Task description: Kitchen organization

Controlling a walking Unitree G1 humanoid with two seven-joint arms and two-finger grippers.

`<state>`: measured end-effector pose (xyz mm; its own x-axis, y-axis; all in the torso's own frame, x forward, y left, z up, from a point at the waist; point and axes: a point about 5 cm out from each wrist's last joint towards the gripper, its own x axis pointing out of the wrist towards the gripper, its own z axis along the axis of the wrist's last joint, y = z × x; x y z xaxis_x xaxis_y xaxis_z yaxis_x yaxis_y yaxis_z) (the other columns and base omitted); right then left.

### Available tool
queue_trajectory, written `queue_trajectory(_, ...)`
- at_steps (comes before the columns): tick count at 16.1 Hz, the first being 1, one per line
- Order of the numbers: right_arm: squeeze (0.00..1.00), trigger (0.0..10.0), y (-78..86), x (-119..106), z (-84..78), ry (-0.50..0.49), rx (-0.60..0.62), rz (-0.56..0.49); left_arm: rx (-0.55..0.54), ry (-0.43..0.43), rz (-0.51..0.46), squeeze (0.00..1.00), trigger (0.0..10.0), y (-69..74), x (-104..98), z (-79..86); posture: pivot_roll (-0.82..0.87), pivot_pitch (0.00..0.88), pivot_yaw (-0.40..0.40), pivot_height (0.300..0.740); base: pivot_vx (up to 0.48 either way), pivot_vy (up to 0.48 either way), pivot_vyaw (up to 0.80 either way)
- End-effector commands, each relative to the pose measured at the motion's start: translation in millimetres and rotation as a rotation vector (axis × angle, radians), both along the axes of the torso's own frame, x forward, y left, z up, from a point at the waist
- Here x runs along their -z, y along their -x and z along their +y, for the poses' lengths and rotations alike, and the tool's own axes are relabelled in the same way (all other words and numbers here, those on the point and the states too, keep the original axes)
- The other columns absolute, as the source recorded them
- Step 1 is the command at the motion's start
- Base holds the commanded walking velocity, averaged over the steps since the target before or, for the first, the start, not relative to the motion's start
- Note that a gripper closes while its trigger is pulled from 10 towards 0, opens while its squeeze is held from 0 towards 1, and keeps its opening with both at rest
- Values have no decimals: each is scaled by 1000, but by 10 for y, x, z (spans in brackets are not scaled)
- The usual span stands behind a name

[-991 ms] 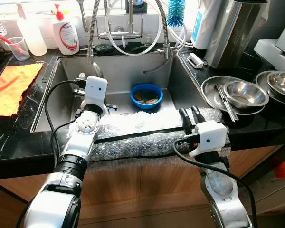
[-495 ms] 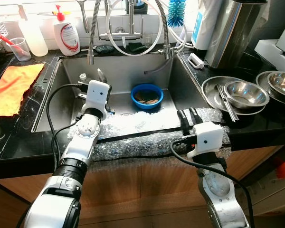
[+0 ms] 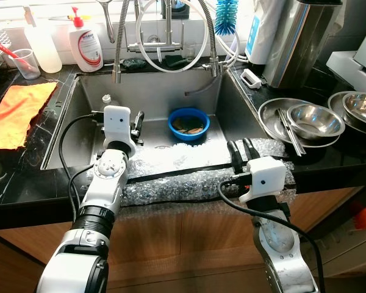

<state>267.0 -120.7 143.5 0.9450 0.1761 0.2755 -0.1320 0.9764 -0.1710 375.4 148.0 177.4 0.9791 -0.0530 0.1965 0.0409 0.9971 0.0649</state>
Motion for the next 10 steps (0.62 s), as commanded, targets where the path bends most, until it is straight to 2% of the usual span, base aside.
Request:
queue_trajectory(1, 0, 10000, -11, 17, -8, 0, 7, 9, -7, 12, -48, 0, 10000, -8, -130, 18, -31, 3, 13, 740, 0, 0, 0)
queue_trajectory(4, 0, 10000, -36, -18, -65, 9, 35, -2, -39, -48, -254, 0, 10000, 93, -478, 111, -35, 16, 12, 740, 0, 0, 0)
queue_trajectory(5, 0, 10000, -43, -38, -88, 12, 46, -10, -48, -53, -295, 0, 10000, 135, -560, 158, -36, 17, 13, 740, 0, 0, 0)
queue_trajectory(7, 0, 10000, -63, -100, -169, -11, 88, -24, -61, -81, -349, 0, 10000, 273, -649, 287, -39, 21, 16, 740, 0, 0, 0)
queue_trajectory(8, 0, 10000, -83, -120, -251, -45, 142, -19, -68, -121, -354, 0, 10000, 381, -643, 365, -32, 24, 16, 740, 0, 0, 0)
queue_trajectory(10, 0, 10000, -113, -67, -309, -90, 186, 27, -83, -137, -325, 0, 10000, 511, -556, 436, -22, 27, 10, 740, 0, 0, 0)
